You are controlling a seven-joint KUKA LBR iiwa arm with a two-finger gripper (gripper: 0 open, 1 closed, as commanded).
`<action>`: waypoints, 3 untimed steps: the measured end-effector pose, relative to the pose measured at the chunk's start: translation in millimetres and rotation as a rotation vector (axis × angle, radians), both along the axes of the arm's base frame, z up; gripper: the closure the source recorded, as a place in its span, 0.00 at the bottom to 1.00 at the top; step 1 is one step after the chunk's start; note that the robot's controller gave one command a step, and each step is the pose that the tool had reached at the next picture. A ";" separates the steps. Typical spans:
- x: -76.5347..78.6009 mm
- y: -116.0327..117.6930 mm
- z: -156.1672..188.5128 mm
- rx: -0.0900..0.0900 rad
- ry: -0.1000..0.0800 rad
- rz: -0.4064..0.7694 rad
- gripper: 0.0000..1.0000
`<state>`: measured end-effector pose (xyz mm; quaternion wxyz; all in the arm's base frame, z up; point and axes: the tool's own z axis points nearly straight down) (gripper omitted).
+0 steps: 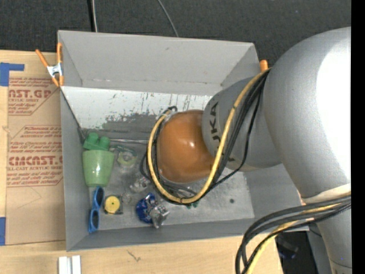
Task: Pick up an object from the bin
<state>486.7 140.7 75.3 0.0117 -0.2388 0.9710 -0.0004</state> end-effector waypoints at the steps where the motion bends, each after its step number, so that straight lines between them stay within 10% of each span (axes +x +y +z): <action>1: -7.0 -8.5 24.9 -0.006 0.020 0.241 0.00; 3: 8.3 9.3 -1.6 -0.012 0.016 0.652 0.00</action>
Offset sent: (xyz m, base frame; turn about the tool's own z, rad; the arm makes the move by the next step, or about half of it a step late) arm -0.0074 -0.0092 0.0247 -0.2409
